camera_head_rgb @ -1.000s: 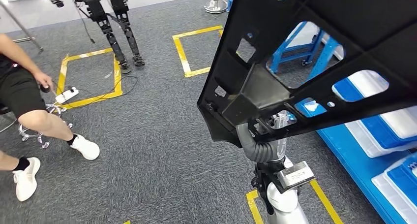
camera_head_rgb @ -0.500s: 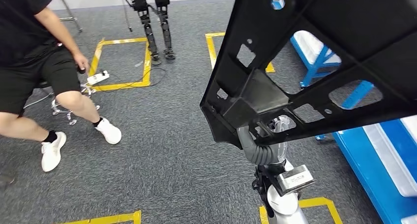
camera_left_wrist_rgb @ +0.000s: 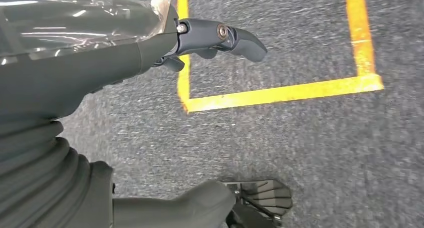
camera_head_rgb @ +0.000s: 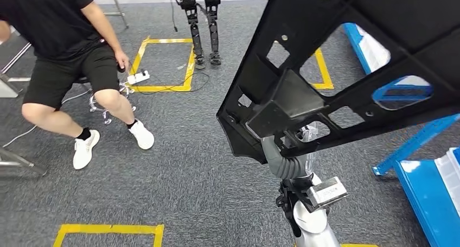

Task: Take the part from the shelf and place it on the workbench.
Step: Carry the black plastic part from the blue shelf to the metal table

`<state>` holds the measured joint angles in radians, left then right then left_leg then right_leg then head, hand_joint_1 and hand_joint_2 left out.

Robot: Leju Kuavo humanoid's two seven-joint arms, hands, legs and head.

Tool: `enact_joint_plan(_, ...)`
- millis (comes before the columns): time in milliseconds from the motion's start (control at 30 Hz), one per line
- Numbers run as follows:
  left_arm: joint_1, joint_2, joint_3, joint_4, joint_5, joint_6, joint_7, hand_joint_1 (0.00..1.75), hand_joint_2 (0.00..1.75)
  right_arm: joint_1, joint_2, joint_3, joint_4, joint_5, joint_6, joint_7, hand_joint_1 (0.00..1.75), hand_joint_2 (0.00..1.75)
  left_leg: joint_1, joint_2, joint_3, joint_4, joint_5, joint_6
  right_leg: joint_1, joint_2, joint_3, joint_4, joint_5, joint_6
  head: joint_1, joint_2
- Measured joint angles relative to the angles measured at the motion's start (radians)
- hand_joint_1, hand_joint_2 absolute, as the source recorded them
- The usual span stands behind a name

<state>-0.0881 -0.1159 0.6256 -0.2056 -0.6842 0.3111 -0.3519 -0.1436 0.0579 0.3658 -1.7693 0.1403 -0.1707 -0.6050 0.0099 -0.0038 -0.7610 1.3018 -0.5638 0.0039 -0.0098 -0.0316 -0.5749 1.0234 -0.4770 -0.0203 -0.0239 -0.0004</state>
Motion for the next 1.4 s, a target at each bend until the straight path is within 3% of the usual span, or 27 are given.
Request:
enact_joint_plan(33,0.001,0.000,0.000,0.000,0.000,0.001,0.002,0.00,1.75,0.000,0.000,0.002,0.003,-0.001,0.001,0.000,1.75,1.75,0.000,0.001,-0.003,-0.003,0.013,0.002,0.003,-0.011,0.001,0.000,-0.002,-0.001,0.000,0.000)
enact_joint_plan(67,0.002,0.000,0.000,0.000,-0.001,0.002,0.003,0.00,1.75,-0.001,0.000,0.005,0.005,-0.003,0.002,0.000,1.75,1.75,-0.001,0.005,0.016,-0.046,0.042,0.007,0.006,-0.022,0.004,0.000,-0.005,-0.002,0.000,0.000)
enact_joint_plan(133,0.002,0.001,0.000,0.000,-0.003,0.004,0.006,0.00,1.75,-0.003,0.000,0.010,0.009,-0.005,0.004,-0.002,1.75,1.75,-0.010,0.037,0.089,-0.185,0.105,0.024,0.011,-0.042,0.012,-0.001,-0.012,0.000,0.001,0.000)
enact_joint_plan(167,0.001,0.001,0.000,0.000,-0.004,0.006,0.006,0.00,1.75,-0.004,0.000,0.011,0.009,-0.007,0.004,-0.003,1.75,1.75,-0.017,0.054,0.117,-0.238,0.123,0.032,0.013,-0.050,0.015,-0.001,-0.015,0.002,0.002,0.000)
enact_joint_plan(233,-0.001,0.002,0.001,0.000,-0.006,0.010,0.007,0.00,1.75,-0.006,-0.001,0.014,0.011,-0.008,0.004,-0.006,1.75,1.75,-0.028,0.066,0.135,-0.274,0.125,0.043,0.012,-0.067,0.020,-0.003,-0.020,0.010,0.003,0.000)
enact_joint_plan(300,0.000,0.003,0.003,0.000,-0.005,0.013,0.008,0.00,1.75,-0.007,0.000,0.018,0.012,-0.009,0.004,-0.006,1.75,1.75,-0.028,0.044,0.145,-0.291,0.131,0.052,0.013,-0.079,0.026,-0.006,-0.024,0.018,0.003,0.000)
enact_joint_plan(367,0.002,0.003,0.005,0.000,-0.003,0.014,0.008,0.00,1.75,-0.008,0.001,0.021,0.012,-0.009,0.004,-0.007,1.75,1.75,-0.022,0.021,0.168,-0.318,0.144,0.060,0.014,-0.046,0.018,0.030,-0.043,0.023,0.005,0.000)
enact_joint_plan(433,0.001,0.002,0.006,0.000,-0.002,0.014,0.008,0.00,1.75,-0.005,-0.002,0.021,0.014,-0.010,0.004,-0.007,1.75,1.75,-0.019,-0.002,0.180,-0.328,0.151,0.064,0.008,0.006,-0.032,0.134,-0.079,0.022,0.008,0.000)
enact_joint_plan(467,0.000,0.002,0.006,0.000,-0.001,0.014,0.008,0.00,1.75,-0.002,-0.004,0.021,0.016,-0.010,0.003,-0.007,1.75,1.75,-0.019,-0.016,0.180,-0.326,0.151,0.065,0.003,0.020,-0.068,0.192,-0.095,0.023,0.009,0.000)
enact_joint_plan(533,0.001,0.001,0.006,0.000,-0.001,0.014,0.009,0.00,1.75,0.004,-0.009,0.021,0.020,-0.010,0.002,-0.007,1.75,1.75,-0.017,-0.048,0.178,-0.319,0.147,0.062,-0.006,0.027,-0.108,0.234,-0.089,0.038,0.010,0.000)
enact_joint_plan(600,0.002,0.000,0.006,0.000,-0.001,0.013,0.010,0.00,1.75,0.004,-0.010,0.021,0.022,-0.010,0.002,-0.007,1.75,1.75,-0.012,-0.078,0.176,-0.304,0.138,0.052,-0.017,0.035,-0.073,0.128,-0.027,0.065,0.010,0.000)
enact_joint_plan(633,0.003,0.001,0.006,0.000,0.000,0.013,0.010,0.00,1.75,0.004,-0.011,0.022,0.023,-0.010,0.002,-0.007,1.75,1.75,-0.009,-0.092,0.173,-0.295,0.132,0.045,-0.021,0.051,-0.051,0.073,-0.001,0.073,0.011,0.000)
enact_joint_plan(667,0.002,0.001,0.006,0.000,0.000,0.013,0.010,0.00,1.75,0.004,-0.011,0.022,0.024,-0.010,0.002,-0.007,1.75,1.75,-0.007,-0.103,0.168,-0.285,0.125,0.037,-0.024,0.071,-0.032,0.032,0.015,0.074,0.012,0.000)
enact_joint_plan(733,0.002,0.003,0.007,0.000,0.001,0.013,0.010,0.00,1.75,0.004,-0.011,0.023,0.024,-0.009,0.002,-0.007,1.75,1.75,-0.005,-0.121,0.158,-0.277,0.117,0.023,-0.022,0.098,-0.026,0.019,0.015,0.058,0.013,0.000)
enact_joint_plan(800,0.005,0.003,0.007,0.000,0.002,0.014,0.009,0.00,1.75,-0.001,-0.009,0.024,0.024,-0.009,0.001,-0.007,1.75,1.75,0.002,-0.129,0.152,-0.274,0.114,0.014,-0.022,0.087,-0.022,0.014,0.015,0.039,0.012,0.000)
enact_joint_plan(867,0.007,0.002,0.007,0.000,0.002,0.014,0.008,0.00,1.75,-0.006,-0.005,0.024,0.024,-0.010,-0.001,-0.007,1.75,1.75,0.005,-0.086,0.137,-0.240,0.093,0.007,-0.023,0.066,-0.017,0.010,0.016,0.023,0.009,0.000)
enact_joint_plan(933,0.004,0.002,0.008,0.000,0.003,0.016,0.007,0.00,1.75,-0.006,-0.003,0.025,0.023,-0.010,-0.003,-0.007,1.75,1.75,0.006,-0.024,0.086,-0.135,0.034,0.001,-0.021,0.042,-0.014,0.008,0.015,0.013,0.006,0.000)
enact_joint_plan(1000,0.003,0.002,0.008,0.000,0.004,0.016,0.006,0.00,1.75,-0.005,-0.002,0.024,0.023,-0.010,-0.005,-0.007,1.75,1.75,0.010,-0.003,0.020,-0.014,-0.016,-0.006,-0.017,0.015,-0.015,0.009,0.012,0.010,0.005,0.000)
enact_joint_plan(1033,0.004,0.002,0.008,0.000,0.004,0.016,0.006,0.00,1.75,-0.006,-0.002,0.024,0.023,-0.010,-0.005,-0.007,1.75,1.75,0.011,0.000,0.005,0.009,-0.017,-0.007,-0.015,0.002,-0.015,0.009,0.010,0.010,0.004,0.000)
enact_joint_plan(1067,0.006,0.001,0.008,0.000,0.004,0.016,0.006,0.00,1.75,-0.006,-0.002,0.024,0.023,-0.010,-0.006,-0.007,1.75,1.75,0.011,0.003,0.012,-0.008,0.001,-0.007,-0.014,-0.010,-0.014,0.009,0.008,0.010,0.004,0.000)
enact_joint_plan(1100,0.007,0.001,0.009,0.000,0.004,0.016,0.005,0.00,1.75,-0.007,-0.002,0.024,0.023,-0.010,-0.006,-0.007,1.75,1.75,0.011,0.012,0.039,-0.064,0.033,-0.006,-0.014,-0.022,-0.012,0.009,0.005,0.012,0.004,0.000)
enact_joint_plan(1167,0.006,0.001,0.011,0.000,0.006,0.016,0.004,0.00,1.75,-0.009,-0.002,0.024,0.023,-0.010,-0.007,-0.007,1.75,1.75,0.007,0.051,0.111,-0.199,0.092,0.002,-0.009,-0.042,-0.006,0.009,-0.001,0.020,0.004,0.000)
enact_joint_plan(1233,0.005,0.001,0.014,0.000,0.008,0.015,0.000,0.00,1.75,-0.013,-0.001,0.024,0.023,-0.009,-0.008,-0.007,1.75,1.75,0.001,0.071,0.141,-0.260,0.110,0.011,-0.003,-0.058,0.000,0.008,-0.007,0.031,0.006,0.000)
enact_joint_plan(1300,0.005,0.001,0.015,0.000,0.010,0.015,-0.003,0.00,1.75,-0.016,0.000,0.024,0.023,-0.008,-0.008,-0.007,1.75,1.75,-0.005,0.050,0.144,-0.268,0.110,0.024,-0.001,-0.076,0.010,0.002,-0.011,0.043,0.007,0.000)
enact_joint_plan(1333,0.005,0.001,0.016,0.000,0.011,0.014,-0.004,0.00,1.75,-0.017,0.000,0.025,0.022,-0.008,-0.008,-0.007,1.75,1.75,-0.004,0.039,0.152,-0.276,0.114,0.030,-0.002,-0.073,0.013,0.004,-0.015,0.048,0.008,0.000)
enact_joint_plan(1400,0.004,-0.001,0.020,0.000,0.011,0.006,-0.008,0.00,1.75,-0.021,0.000,0.026,0.020,-0.008,-0.010,-0.007,1.75,1.75,0.000,0.017,0.170,-0.292,0.122,0.044,-0.002,-0.034,-0.004,0.056,-0.043,0.048,0.010,0.000)
